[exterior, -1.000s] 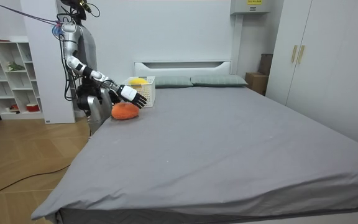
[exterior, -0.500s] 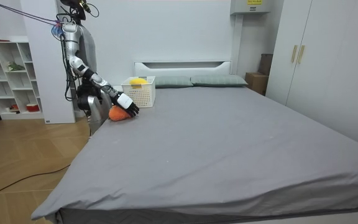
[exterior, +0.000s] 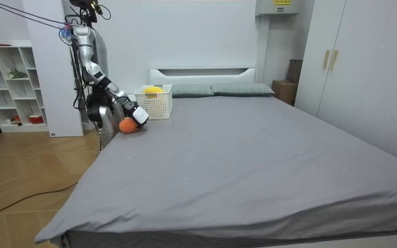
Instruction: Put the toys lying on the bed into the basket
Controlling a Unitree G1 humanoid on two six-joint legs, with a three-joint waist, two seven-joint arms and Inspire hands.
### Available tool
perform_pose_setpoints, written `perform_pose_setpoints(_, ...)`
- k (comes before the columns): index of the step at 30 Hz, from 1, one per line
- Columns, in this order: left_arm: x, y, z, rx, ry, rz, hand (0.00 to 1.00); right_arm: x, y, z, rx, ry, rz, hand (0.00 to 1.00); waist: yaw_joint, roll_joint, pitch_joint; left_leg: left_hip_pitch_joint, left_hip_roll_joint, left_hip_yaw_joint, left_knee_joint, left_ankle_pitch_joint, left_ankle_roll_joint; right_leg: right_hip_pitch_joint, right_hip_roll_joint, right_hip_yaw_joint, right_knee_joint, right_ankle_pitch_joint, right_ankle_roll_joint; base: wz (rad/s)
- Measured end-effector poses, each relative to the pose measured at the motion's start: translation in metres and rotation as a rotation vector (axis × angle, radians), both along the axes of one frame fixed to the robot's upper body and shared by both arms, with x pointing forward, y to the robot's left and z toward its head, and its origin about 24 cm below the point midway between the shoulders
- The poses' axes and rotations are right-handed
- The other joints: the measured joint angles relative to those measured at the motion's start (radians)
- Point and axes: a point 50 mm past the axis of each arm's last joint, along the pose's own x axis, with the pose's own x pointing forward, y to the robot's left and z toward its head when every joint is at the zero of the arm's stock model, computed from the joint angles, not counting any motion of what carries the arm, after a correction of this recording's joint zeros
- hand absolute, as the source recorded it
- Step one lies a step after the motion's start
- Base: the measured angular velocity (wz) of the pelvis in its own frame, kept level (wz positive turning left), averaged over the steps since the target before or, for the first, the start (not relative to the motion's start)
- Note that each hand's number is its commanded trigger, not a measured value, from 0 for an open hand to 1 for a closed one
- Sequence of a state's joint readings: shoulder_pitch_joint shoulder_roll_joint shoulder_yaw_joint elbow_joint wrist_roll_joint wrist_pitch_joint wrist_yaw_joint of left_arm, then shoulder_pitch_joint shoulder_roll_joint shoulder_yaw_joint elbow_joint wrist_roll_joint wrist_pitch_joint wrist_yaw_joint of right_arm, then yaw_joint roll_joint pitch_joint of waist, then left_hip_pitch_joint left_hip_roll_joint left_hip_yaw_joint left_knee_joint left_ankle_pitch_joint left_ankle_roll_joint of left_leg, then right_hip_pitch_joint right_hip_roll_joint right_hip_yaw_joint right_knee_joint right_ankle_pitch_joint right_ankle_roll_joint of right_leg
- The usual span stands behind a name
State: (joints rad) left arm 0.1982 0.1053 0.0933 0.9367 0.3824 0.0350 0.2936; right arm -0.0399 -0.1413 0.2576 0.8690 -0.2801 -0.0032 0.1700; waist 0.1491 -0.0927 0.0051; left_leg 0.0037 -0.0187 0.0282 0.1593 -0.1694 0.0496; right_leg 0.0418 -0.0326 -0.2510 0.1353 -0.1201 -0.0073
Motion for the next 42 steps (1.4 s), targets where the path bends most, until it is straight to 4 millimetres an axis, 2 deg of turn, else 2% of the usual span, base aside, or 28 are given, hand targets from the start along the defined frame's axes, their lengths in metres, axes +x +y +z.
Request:
perform_pose_setpoints(10,0.002,-0.001,0.000,-0.006,-0.013,-0.004,0.00,-0.005,0.013,-0.004,0.045,0.031,0.037,1.00,0.026,0.000,0.0010,0.008,-0.001,-0.001,0.002,0.000,0.000,0.008,-0.001,0.002,-0.001,0.000,0.000,0.00)
perform_pose_setpoints(14,0.002,-0.002,0.000,-0.007,-0.012,-0.003,0.00,-0.005,0.015,-0.004,0.052,0.034,0.048,1.00,0.027,-0.002,0.0006,0.008,-0.003,-0.003,0.005,0.000,0.001,0.010,-0.002,0.002,-0.001,0.000,0.000,0.00)
perform_pose_setpoints(15,0.002,-0.002,0.000,-0.007,-0.012,-0.004,0.00,-0.004,0.015,-0.004,0.053,0.032,0.049,1.00,0.026,-0.007,-0.0027,0.008,-0.003,-0.002,0.006,0.000,0.001,0.010,-0.003,0.002,0.000,0.000,0.000,0.00)
perform_pose_setpoints(17,0.002,-0.002,0.000,-0.006,-0.012,-0.004,0.00,0.000,0.017,0.000,0.049,0.013,0.061,1.00,0.024,-0.004,-0.0006,0.009,-0.003,-0.002,0.008,0.000,0.001,0.012,-0.003,0.002,0.000,0.000,0.000,0.00)
perform_pose_setpoints(22,0.003,-0.002,0.000,-0.007,-0.014,-0.005,0.00,0.018,0.016,0.017,0.021,-0.095,0.093,1.00,0.017,0.002,0.0045,0.026,-0.003,-0.001,0.006,0.000,0.001,0.024,-0.004,0.002,0.001,0.000,0.000,0.00)
perform_pose_setpoints(28,0.003,-0.002,0.000,-0.008,-0.014,-0.005,0.00,0.039,0.020,0.040,0.022,-0.237,0.094,1.00,-0.004,0.003,0.0054,0.024,-0.004,-0.001,0.005,0.000,0.001,0.025,-0.005,0.003,0.000,-0.001,0.001,0.00)
perform_pose_setpoints(30,0.003,-0.002,0.000,-0.008,-0.013,-0.004,0.00,0.048,0.024,0.055,0.034,-0.309,0.108,1.00,-0.011,0.003,0.0053,0.025,-0.004,0.000,0.006,0.000,0.001,0.024,-0.005,0.007,0.000,-0.001,0.001,0.00)
perform_pose_setpoints(34,0.002,-0.002,0.000,-0.009,-0.011,-0.004,0.00,0.059,0.027,0.080,0.043,-0.432,0.135,1.00,-0.006,0.006,0.0070,0.035,-0.002,0.013,0.004,0.000,0.001,0.025,-0.001,0.026,0.001,0.000,0.001,-0.09)
perform_pose_setpoints(42,0.001,-0.002,-0.001,-0.016,-0.006,0.004,0.00,0.070,0.020,0.106,0.040,-0.550,0.113,1.00,-0.008,0.010,0.0071,0.046,-0.001,0.024,0.000,0.000,0.001,0.030,0.000,0.039,0.004,0.000,0.001,-0.05)
